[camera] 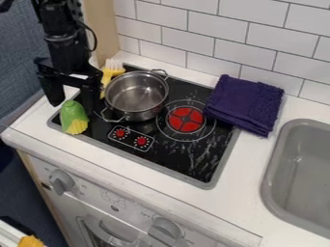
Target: Moved the corn to the lower right corner of the burner
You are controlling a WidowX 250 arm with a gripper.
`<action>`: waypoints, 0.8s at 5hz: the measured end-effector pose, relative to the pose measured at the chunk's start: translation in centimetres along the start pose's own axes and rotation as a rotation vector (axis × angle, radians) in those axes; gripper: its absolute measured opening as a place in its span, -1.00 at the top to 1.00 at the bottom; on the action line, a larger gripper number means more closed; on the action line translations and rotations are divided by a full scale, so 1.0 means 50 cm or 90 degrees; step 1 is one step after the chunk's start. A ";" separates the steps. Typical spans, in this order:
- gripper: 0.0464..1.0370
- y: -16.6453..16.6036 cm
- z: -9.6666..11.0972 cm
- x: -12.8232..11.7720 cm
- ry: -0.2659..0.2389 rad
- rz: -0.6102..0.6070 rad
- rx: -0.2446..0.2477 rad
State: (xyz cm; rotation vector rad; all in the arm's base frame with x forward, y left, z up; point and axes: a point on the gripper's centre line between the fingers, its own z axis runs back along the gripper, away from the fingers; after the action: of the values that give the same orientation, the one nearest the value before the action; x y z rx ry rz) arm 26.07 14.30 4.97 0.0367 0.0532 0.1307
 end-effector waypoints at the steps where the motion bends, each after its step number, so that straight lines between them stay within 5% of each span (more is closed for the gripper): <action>1: -0.94 0.003 -0.017 0.002 0.033 0.013 0.008; 2: -0.87 0.000 -0.036 0.007 0.070 0.028 0.018; 3: -0.33 -0.003 -0.030 0.010 0.077 0.038 0.025; 4: -0.21 -0.018 -0.027 0.014 0.080 0.028 0.033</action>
State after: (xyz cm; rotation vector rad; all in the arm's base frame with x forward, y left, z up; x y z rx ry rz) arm 26.79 13.52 3.54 0.0820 0.1818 0.1753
